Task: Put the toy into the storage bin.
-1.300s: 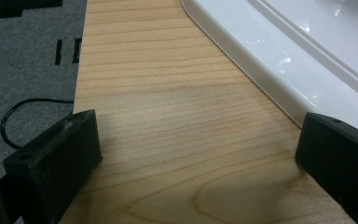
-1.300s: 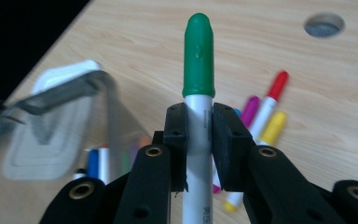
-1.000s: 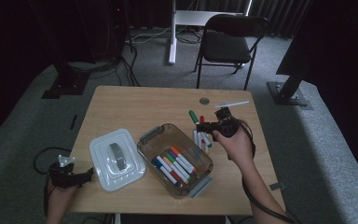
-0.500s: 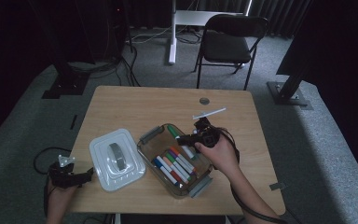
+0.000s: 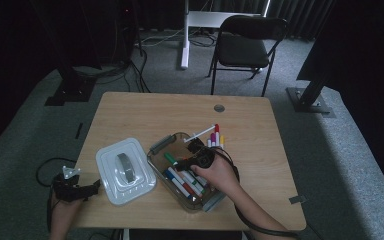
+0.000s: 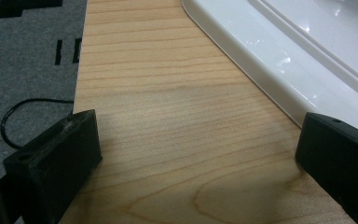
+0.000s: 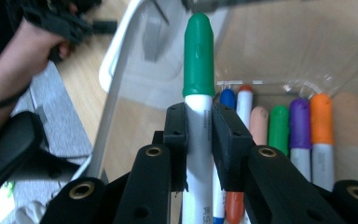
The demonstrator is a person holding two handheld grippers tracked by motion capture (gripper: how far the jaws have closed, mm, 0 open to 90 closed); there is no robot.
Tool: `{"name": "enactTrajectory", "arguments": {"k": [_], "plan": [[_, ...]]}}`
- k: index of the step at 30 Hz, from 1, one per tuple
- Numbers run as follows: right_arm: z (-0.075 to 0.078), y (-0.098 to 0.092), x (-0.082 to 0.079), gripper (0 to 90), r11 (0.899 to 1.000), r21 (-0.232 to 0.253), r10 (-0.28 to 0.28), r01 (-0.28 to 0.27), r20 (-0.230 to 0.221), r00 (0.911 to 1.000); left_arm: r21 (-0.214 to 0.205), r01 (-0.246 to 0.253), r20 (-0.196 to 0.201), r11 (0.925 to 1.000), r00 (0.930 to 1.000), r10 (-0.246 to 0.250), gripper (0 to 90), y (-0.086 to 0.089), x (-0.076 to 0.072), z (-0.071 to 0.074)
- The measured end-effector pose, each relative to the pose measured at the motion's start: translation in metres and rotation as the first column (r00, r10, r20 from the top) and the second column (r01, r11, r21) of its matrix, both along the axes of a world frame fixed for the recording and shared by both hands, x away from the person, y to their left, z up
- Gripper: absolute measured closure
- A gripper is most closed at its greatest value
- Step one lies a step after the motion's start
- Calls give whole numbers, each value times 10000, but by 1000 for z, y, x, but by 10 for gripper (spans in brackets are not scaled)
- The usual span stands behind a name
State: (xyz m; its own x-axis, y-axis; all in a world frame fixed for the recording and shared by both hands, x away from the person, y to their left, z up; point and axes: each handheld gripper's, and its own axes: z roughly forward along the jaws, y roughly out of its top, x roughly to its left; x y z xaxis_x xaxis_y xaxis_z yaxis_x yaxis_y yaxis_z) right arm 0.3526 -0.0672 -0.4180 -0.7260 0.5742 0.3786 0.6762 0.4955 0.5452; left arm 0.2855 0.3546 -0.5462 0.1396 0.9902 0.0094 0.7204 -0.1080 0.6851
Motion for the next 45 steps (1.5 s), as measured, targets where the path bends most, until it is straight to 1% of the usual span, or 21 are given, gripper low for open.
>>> {"name": "enactTrajectory", "arguments": {"k": [2, 3, 4, 5, 7, 8, 12, 13, 17, 20, 23, 25, 31, 32, 34, 36, 38, 41, 44, 45], "plan": [[-3, 3, 0, 765, 9999, -84, 60, -60, -84, 9999, -3, -1, -1, 10000, 10000, 1, 5, 0, 0, 0], [-9, 9, 1, 765, 9997, -187, 173, -176, -164, 9997, 3, 2, 1, 10000, 10000, -2, 5, 0, 0, 0], [-10, 11, 1, 765, 9997, -188, 176, -179, -140, 9997, -1, 0, -1, 10000, 10000, 0, 5, 0, 0, 0], [-12, 13, 0, 765, 9992, -321, 244, -251, -204, 9995, -12, -15, 16, 10000, 10000, 15, 5, 0, 0, 0], [-14, 15, 1, 765, 9988, -358, 322, -331, -268, 9991, -8, -10, 12, 10000, 10000, 10, 4, 0, 0, 0], [-17, 18, 0, 765, 9976, -565, 385, -402, -311, 9988, 7, 3, -1, 10000, 10000, -3, 5, 0, 0, 0], [-25, 24, 1, 765, 9950, -814, 538, -582, -549, 9970, 4, 7, -8, 10000, 10000, -7, 5, 0, 0, 0], [-26, 25, 1, 764, 9941, -887, 572, -617, -525, 9970, -2, 1, -8, 10000, 10000, -1, 5, 0, 0, 0], [-31, 31, 3, 764, 9901, -1157, 716, -797, -722, 9948, -3, 1, -10, 10000, 10000, -1, 5, 0, 0, 0], [-33, 34, 5, 764, 9888, -1252, 713, -811, -810, 9942, -2, 2, -6, 10000, 10000, -2, 5, 0, 0, 0], [-36, 38, 7, 764, 9855, -1460, 744, -865, -865, 9935, -2, 0, -8, 10000, 10000, 0, 5, 0, 0, 0], [-37, 40, 8, 764, 9809, -1699, 791, -947, -961, 9922, -2, 1, -8, 10000, 10000, -1, 5, 0, 0, 0], [-43, 49, 13, 764, 9691, -2219, 846, -1080, -1126, 9900, 0, 3, -10, 10000, 10000, -3, 5, 0, 0, 0], [-44, 51, 14, 764, 9656, -2353, 870, -1109, -1096, 9902, -1, 2, -9, 10000, 10000, -2, 5, 0, 0, 0], [-47, 55, 14, 764, 9587, -2566, 938, -1230, -1230, 9880, 3, 8, -10, 10000, 10000, -8, 5, 0, 0, 0], [-51, 59, 15, 764, 9480, -2902, 978, -1307, -1252, 9873, 1, 6, -10, 10000, 10000, -6, 5, 0, 0, 0], [-56, 62, 17, 764, 9416, -3109, 941, -1298, -1273, 9874, -1, 5, -9, 10000, 10000, -5, 5, 0, 0, 0], [-61, 65, 18, 764, 9325, -3323, 1017, -1414, -1342, 9857, -1, 2, -9, 10000, 10000, -2, 5, 0, 0, 0], [-62, 65, 17, 763, 9313, -3346, 1034, -1441, -1367, 9852, 1, 4, -9, 10000, 10000, -4, 5, 0, 0, 0], [-62, 65, 17, 762, 9292, -3385, 1038, -1481, -1454, 9839, -1, 2, -9, 10000, 10000, -2, 4, 0, 0, 0]]}}
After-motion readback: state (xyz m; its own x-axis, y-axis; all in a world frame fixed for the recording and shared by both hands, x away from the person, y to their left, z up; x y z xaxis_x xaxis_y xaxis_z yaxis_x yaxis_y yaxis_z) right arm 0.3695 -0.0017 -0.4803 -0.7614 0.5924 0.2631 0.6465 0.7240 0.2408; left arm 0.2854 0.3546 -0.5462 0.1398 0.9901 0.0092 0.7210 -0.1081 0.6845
